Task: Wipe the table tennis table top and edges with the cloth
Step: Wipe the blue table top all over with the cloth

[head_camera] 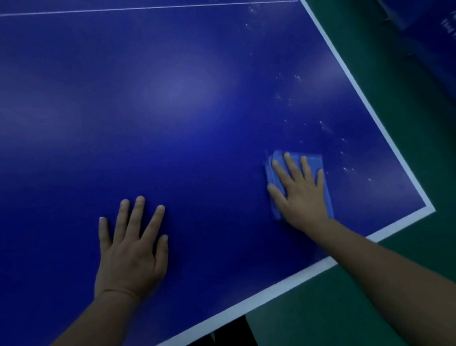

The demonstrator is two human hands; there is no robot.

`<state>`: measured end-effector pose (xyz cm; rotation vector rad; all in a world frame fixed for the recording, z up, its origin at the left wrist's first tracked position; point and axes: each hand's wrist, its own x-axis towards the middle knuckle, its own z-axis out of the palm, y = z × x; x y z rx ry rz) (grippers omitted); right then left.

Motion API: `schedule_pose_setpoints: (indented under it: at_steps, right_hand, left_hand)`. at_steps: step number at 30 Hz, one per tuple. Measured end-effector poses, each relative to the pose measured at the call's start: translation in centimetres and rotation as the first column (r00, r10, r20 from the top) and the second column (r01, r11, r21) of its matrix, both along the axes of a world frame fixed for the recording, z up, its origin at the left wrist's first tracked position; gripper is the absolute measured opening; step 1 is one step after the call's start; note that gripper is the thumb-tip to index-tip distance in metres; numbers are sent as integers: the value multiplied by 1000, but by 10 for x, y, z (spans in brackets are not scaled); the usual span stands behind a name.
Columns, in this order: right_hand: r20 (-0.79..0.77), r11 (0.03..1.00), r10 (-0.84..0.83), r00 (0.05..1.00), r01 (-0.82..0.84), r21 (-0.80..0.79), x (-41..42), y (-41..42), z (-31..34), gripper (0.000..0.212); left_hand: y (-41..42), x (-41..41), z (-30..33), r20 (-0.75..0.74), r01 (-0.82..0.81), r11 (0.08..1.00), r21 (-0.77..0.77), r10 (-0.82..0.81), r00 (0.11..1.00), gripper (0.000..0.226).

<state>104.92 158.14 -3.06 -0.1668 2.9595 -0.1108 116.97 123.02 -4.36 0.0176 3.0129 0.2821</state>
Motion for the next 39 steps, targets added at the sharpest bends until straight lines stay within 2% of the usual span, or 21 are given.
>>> schedule_pose_setpoints:
  at_steps: [2, 3, 4, 5, 7, 8, 10, 12, 15, 19, 20, 22, 24, 25, 27, 29, 31, 34, 37, 39]
  right_hand:
    - [9, 973, -231, 973, 231, -10, -5, -32, 1, 66]
    - [4, 972, -234, 972, 234, -17, 4, -51, 0, 65]
    - [-17, 986, -159, 987, 158, -44, 21, -69, 0, 65]
    - [-30, 998, -14, 999, 12, -63, 43, -81, 1, 64]
    - [-21, 953, 298, 954, -298, -61, 90, -81, -1, 61]
    - [-19, 920, 388, 922, -388, -49, 102, -67, -2, 60]
    - [-9, 903, 429, 903, -429, -34, 99, -29, -2, 59]
    - [19, 935, 354, 935, -354, 23, 83, 11, -1, 59]
    - [95, 987, 151, 984, -156, 47, 51, 53, 4, 64]
    - [78, 986, -160, 984, 157, 51, 35, 22, 7, 64]
    - [76, 986, -163, 984, 160, 48, 40, 4, 6, 62]
    - [23, 999, 33, 999, -33, -22, 63, -28, 4, 61]
    - [19, 938, 340, 940, -338, -76, 88, -37, 2, 60]
    - [9, 893, 442, 897, -440, -92, 92, -29, 0, 59]
    - [-62, 862, 492, 868, -496, -107, 78, 15, -4, 57]
    - [-95, 930, 357, 929, -363, -53, 44, 80, -9, 58]
    - [-37, 996, 90, 995, -89, 15, 7, 156, -7, 65]
    - [51, 957, -288, 956, 287, 36, -17, 242, 2, 70]
    - [2, 879, -476, 879, 476, -11, -12, 245, 0, 63]
    - [0, 876, -481, 877, 481, -26, -1, 207, -6, 61]
  left_hand:
    - [0, 0, 0, 5, -2, 1000, 8, 2, 1000, 63]
    - [-1, 0, 0, 7, -3, 1000, 8, 3, 1000, 63]
    - [-1, 0, 0, 9, -5, 1000, 11, 5, 1000, 64]
    - [-1, 0, 0, 11, -8, 1000, 16, 8, 1000, 64]
    - [-1, 0, 0, 9, -14, 999, 31, 14, 1000, 64]
    - [-1, 0, -1, 6, -13, 999, 33, 13, 1000, 64]
    - [-2, 1, 0, -3, -8, 999, 35, 8, 1000, 64]
    - [-2, 0, 0, -3, -15, 999, 45, 15, 1000, 64]
    - [0, 1, 0, 5, -35, 998, 49, 35, 999, 66]
    - [-2, -2, 0, 50, -43, 999, -2, 43, 998, 69]
    - [0, -3, 1, 69, -46, 998, -36, 49, 996, 70]
    - [11, -2, 4, 84, -107, 990, -87, 114, 990, 71]
    - [41, 7, 12, 58, -249, 968, -45, 251, 966, 70]
    - [62, 13, 16, 38, -295, 956, 5, 294, 955, 69]
    - [118, 22, 23, 7, -293, 951, 97, 293, 956, 70]
    - [173, 23, 23, -3, -232, 963, 136, 234, 972, 72]
    - [217, 19, 18, 11, -178, 975, 135, 178, 984, 73]
    - [249, 14, 8, 55, -166, 983, 73, 163, 985, 75]
    - [255, 12, 4, 65, -185, 983, 5, 184, 981, 73]
    - [254, 13, 5, 65, -184, 983, -6, 184, 981, 72]
